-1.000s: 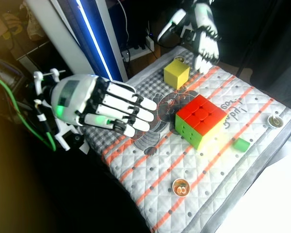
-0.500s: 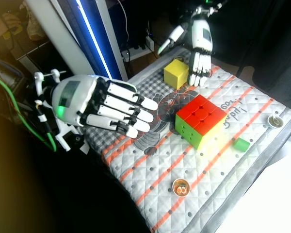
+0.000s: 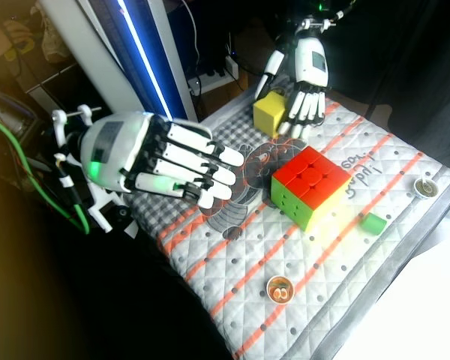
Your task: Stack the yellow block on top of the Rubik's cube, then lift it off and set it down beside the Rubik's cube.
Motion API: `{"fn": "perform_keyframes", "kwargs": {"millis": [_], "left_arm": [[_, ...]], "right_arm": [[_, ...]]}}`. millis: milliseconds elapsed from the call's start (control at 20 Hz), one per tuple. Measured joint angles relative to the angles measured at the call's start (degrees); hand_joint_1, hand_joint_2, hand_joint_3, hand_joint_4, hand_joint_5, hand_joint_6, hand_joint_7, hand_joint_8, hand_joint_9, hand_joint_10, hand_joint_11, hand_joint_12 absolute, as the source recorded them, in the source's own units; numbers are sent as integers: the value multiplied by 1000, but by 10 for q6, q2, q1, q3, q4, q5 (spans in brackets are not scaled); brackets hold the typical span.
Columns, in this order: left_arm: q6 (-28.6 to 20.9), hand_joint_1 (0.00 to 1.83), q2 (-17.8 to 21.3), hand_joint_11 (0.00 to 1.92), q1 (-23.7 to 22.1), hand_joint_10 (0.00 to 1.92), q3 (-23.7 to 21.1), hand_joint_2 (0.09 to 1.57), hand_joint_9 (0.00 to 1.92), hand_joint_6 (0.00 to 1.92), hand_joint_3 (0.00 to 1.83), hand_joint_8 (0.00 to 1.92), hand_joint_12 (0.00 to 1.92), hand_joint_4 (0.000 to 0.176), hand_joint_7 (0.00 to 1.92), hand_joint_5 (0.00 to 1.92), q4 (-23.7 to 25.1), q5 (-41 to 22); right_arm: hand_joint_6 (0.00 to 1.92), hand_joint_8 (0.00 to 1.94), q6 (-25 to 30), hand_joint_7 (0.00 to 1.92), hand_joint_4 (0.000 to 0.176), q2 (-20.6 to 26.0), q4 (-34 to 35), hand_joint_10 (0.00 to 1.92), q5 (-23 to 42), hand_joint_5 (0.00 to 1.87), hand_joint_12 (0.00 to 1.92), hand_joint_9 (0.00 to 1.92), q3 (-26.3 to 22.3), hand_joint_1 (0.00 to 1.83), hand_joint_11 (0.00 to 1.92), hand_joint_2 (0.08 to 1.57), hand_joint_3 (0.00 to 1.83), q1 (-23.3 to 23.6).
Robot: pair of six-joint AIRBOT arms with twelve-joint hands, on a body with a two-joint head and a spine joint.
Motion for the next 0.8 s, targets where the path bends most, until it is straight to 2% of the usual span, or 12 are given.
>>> {"fn": "perform_keyframes", "kwargs": {"millis": [100, 150, 250, 300, 350, 500, 550, 600, 650, 750, 800], "left_arm": [[0, 1026, 0, 0, 0, 886, -1, 1225, 70, 1298, 0, 49, 1414, 0, 624, 783, 0, 3], [3, 1066, 2, 0, 0, 959, -3, 1208, 84, 1252, 0, 81, 1492, 0, 655, 810, 1, 7], [5, 1074, 16, 0, 0, 840, -17, 1214, 97, 1271, 0, 103, 1386, 0, 622, 794, 0, 29], [5, 1031, 27, 0, 0, 862, -24, 1241, 97, 1339, 2, 170, 1326, 0, 596, 749, -1, 55], [5, 1029, 37, 0, 0, 887, -30, 1236, 101, 1327, 0, 298, 1285, 0, 548, 758, -3, 80], [-6, 1028, 55, 0, -1, 1032, -36, 1221, 55, 1282, 0, 370, 1461, 0, 502, 787, -10, 162], [-14, 1060, 58, 0, -2, 1069, -36, 1199, 94, 1227, 0, 391, 1570, 0, 532, 826, -11, 185], [-19, 1086, 58, 0, -3, 1045, -33, 1181, 110, 1182, 0, 391, 1578, 0, 547, 856, -13, 205], [-19, 1087, 58, 0, -5, 997, -31, 1185, 107, 1190, 0, 387, 1497, 0, 543, 849, -12, 211], [-19, 1068, 54, 0, -23, 797, -18, 1173, 201, 1168, 1, 354, 1366, 0, 597, 868, -23, 236], [-19, 1036, 46, 0, -33, 712, -9, 1186, 206, 1201, 0, 312, 1309, 0, 602, 846, -27, 246]], "right_arm": [[6, 0, 0, 878, 0, 0, 0, 142, 0, 807, 1466, 853, 0, 723, 295, 1351, 0, 0], [4, 1, 1, 878, 0, 0, 0, 146, 0, 805, 1494, 839, 0, 722, 262, 1354, 0, 0], [7, 11, 1, 914, 0, 0, 0, 165, 0, 824, 1459, 856, 0, 734, 298, 1360, 1, 0], [11, 12, 1, 926, 0, 0, 1, 176, 0, 841, 1488, 846, 0, 750, 269, 1362, 0, 0], [6, 8, 2, 934, 0, 0, 1, 253, 0, 843, 1524, 813, 0, 767, 249, 1364, 0, 0], [0, 1, 2, 924, 0, 0, 1, 338, 0, 827, 1490, 764, 0, 723, 246, 1359, 0, 0], [0, 0, 2, 911, 0, 0, 1, 355, 0, 815, 1510, 735, 0, 733, 216, 1351, 0, 0], [1, 0, 2, 908, 0, 0, 1, 428, 0, 818, 1530, 703, 0, 735, 199, 1348, 0, 0], [4, 0, 2, 890, 0, 0, 2, 472, 0, 832, 1543, 656, 0, 766, 165, 1349, 0, 0], [1, 6, 2, 909, 0, -2, 2, 545, 1, 823, 1540, 640, 2, 771, 163, 1356, 1, 0], [2, 12, 2, 923, 0, -2, 2, 587, 0, 827, 1451, 631, 3, 701, 179, 1330, 0, 0]]}}
